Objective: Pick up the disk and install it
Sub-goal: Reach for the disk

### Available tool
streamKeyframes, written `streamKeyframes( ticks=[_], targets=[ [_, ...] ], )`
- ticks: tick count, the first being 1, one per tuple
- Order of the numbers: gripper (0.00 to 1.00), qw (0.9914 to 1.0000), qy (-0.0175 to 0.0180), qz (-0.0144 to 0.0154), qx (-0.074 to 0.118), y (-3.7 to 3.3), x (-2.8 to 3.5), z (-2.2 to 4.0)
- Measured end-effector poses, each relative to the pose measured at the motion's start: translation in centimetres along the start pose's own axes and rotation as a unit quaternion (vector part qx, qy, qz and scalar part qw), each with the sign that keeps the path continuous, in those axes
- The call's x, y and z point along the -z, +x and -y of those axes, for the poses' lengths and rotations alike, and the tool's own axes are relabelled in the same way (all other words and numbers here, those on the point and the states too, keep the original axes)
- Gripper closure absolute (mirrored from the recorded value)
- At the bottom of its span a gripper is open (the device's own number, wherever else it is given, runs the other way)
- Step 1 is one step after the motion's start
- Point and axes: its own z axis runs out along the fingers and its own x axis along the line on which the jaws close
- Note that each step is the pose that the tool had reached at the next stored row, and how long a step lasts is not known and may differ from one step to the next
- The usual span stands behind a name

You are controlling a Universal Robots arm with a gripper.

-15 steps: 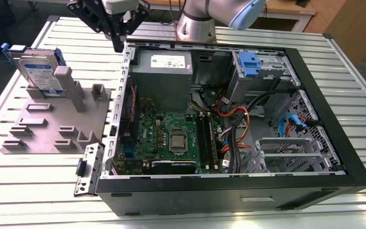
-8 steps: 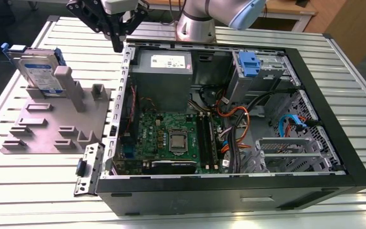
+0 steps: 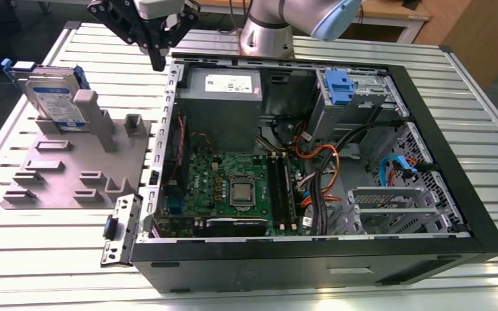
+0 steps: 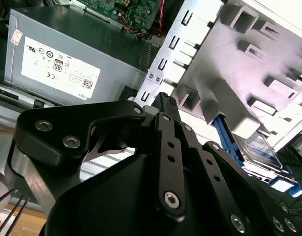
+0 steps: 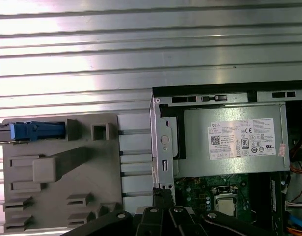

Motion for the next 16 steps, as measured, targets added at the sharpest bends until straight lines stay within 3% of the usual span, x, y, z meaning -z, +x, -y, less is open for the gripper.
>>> streamKeyframes(
  ticks=[11, 16],
  targets=[
    [0.89, 1.00000, 0.0000, 0.0000, 0.000, 0.57, -0.01, -0.17],
    [0.89, 1.00000, 0.0000, 0.0000, 0.000, 1.33, -0.03, -0.24]
  ],
)
